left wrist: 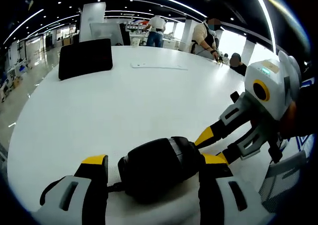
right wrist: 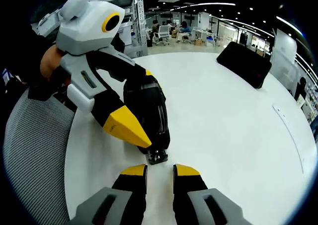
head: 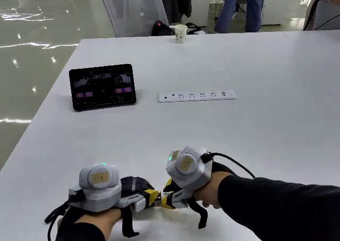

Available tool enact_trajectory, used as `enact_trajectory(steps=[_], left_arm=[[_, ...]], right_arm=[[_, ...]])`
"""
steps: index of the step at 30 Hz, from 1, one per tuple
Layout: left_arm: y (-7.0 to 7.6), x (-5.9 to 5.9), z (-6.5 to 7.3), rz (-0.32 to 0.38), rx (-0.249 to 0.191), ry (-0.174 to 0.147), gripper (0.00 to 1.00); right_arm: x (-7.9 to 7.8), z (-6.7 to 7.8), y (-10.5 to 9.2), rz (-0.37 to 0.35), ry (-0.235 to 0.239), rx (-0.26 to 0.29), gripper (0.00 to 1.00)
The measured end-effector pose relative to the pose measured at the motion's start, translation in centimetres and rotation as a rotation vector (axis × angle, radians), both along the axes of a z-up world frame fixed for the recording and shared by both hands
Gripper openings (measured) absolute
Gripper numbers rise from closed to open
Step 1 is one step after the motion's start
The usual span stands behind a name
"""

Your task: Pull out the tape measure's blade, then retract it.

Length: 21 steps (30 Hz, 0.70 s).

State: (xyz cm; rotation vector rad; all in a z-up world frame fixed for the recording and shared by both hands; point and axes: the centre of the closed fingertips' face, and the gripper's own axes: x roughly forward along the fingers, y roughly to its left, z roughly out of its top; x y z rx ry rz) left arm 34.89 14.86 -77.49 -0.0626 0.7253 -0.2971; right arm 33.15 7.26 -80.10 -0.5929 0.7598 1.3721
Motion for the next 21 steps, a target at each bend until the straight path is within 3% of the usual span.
enact_trajectory(steps=[1, 8, 15, 17, 19, 21], left_arm=[[0.1, 0.1, 0.2, -0.015, 0.008, -0.013, 0.72], [0.0, 0.1, 0.2, -0.071, 0.019, -0.022, 0.74], [-0.2, -0.5, 0.4, -0.124, -0.034, -0.019, 0.99], [-0.7, -1.0, 0.7, -0.163, -0.07, -0.018, 0.99], [-0.6, -1.4, 0.6, -0.191, -0.064, -0.011, 0.99], [-1.0, -2.0, 1.0, -0.244, -0.09, -0.018, 0.99]], right_arm=[[-0.1, 0.1, -0.3, -0.008, 0.001, 0.005, 0.18], [0.3, 0.9, -1.8, -0.063, -0.002, 0.035, 0.2], [0.2, 2.0, -3.7, -0.113, -0.011, 0.07, 0.23], [0.1, 2.3, -4.4, -0.13, -0.017, 0.083, 0.25], [0.0, 2.5, -5.3, -0.148, -0.015, 0.089, 0.26], [-0.1, 2.8, -6.2, -0.164, -0.02, 0.096, 0.27]])
